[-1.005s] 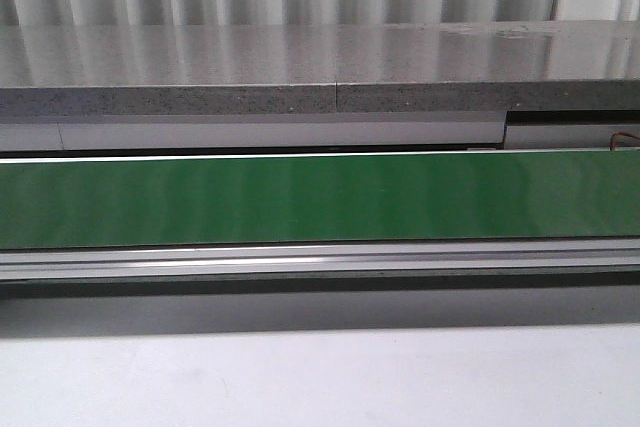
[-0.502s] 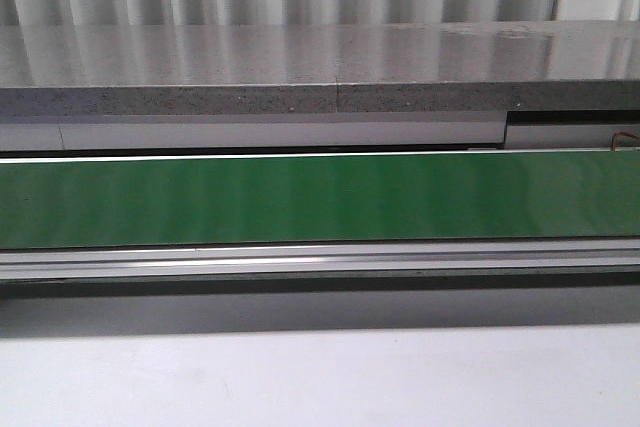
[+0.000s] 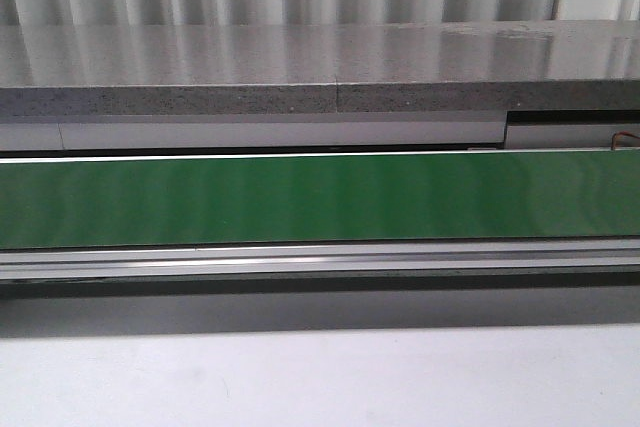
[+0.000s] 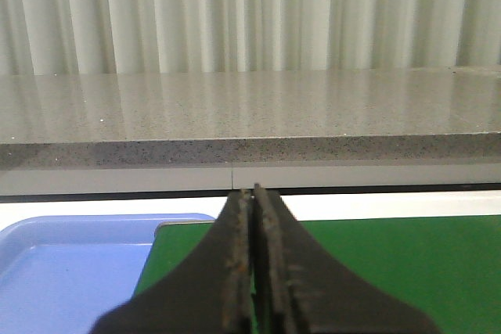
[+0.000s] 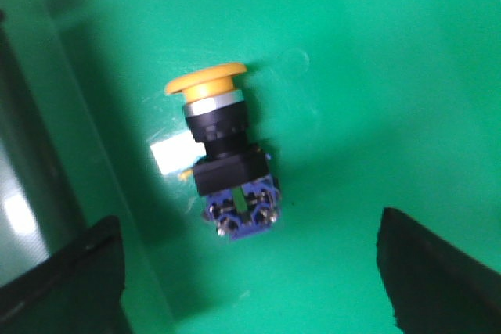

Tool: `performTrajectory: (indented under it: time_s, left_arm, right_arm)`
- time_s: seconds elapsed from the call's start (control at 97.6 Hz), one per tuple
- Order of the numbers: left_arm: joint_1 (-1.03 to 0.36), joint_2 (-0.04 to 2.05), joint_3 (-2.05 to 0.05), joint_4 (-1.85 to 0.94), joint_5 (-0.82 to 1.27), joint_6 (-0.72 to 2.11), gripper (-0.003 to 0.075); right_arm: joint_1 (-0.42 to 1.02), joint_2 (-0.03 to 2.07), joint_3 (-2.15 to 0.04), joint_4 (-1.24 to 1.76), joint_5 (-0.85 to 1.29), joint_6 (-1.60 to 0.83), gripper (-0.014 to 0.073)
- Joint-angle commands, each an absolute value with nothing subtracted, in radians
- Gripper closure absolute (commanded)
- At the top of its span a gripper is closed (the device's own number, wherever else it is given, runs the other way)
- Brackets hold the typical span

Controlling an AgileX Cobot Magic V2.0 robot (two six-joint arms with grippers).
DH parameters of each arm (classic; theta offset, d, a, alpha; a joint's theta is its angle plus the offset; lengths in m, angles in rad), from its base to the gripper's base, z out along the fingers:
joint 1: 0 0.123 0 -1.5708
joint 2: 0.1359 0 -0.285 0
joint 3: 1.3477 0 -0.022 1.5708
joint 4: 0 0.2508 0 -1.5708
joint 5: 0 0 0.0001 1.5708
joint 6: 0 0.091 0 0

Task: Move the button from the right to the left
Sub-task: 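Lower the open right gripper and grasp the yellow push button, then set the button onto the conveyor belt end and open the right gripper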

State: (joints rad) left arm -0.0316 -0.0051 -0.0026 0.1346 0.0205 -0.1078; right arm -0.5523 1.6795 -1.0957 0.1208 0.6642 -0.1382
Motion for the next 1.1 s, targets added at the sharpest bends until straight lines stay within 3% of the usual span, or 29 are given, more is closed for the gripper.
performTrajectory:
  time_s: [0.0, 0.492, 0.615, 0.625, 0.646, 0.779, 1.087]
  left_arm:
    - [-0.028, -0.038, 0.022, 0.134, -0.06, -0.119, 0.074]
    - [-0.028, -0.038, 0.022, 0.134, -0.06, -0.119, 0.074]
    - [-0.028, -0.038, 0.022, 0.134, -0.06, -0.119, 0.074]
    - [-0.028, -0.038, 0.022, 0.134, -0.06, -0.119, 0.074]
    - [-0.028, -0.038, 0.022, 0.134, -0.06, -0.119, 0.074]
    - [-0.028, -0.038, 0.022, 0.134, -0.06, -0.119, 0.074]
    - [-0.028, -0.038, 0.022, 0.134, -0.06, -0.119, 0.074]
  right_arm:
    - [-0.56, 1.678, -1.127, 0.133, 0.601, -0.158, -0.0049]
    - [-0.56, 1.808, -1.138, 0.16, 0.497, -0.2, -0.0039]
    - [-0.56, 1.84, -1.163, 0.166, 0.518, -0.2, 0.0038]
    - [-0.461, 1.596, -1.218, 0.249, 0.681, -0.2, 0.0342]
    - [-0.394, 1.598, -1.217, 0.249, 0.707, -0.2, 0.0342]
    - [-0.33, 1.598, -1.212, 0.249, 0.711, -0.19, 0.0342]
    - [-0.283, 1.604, -1.169, 0.266, 0.699, -0.176, 0.0342]
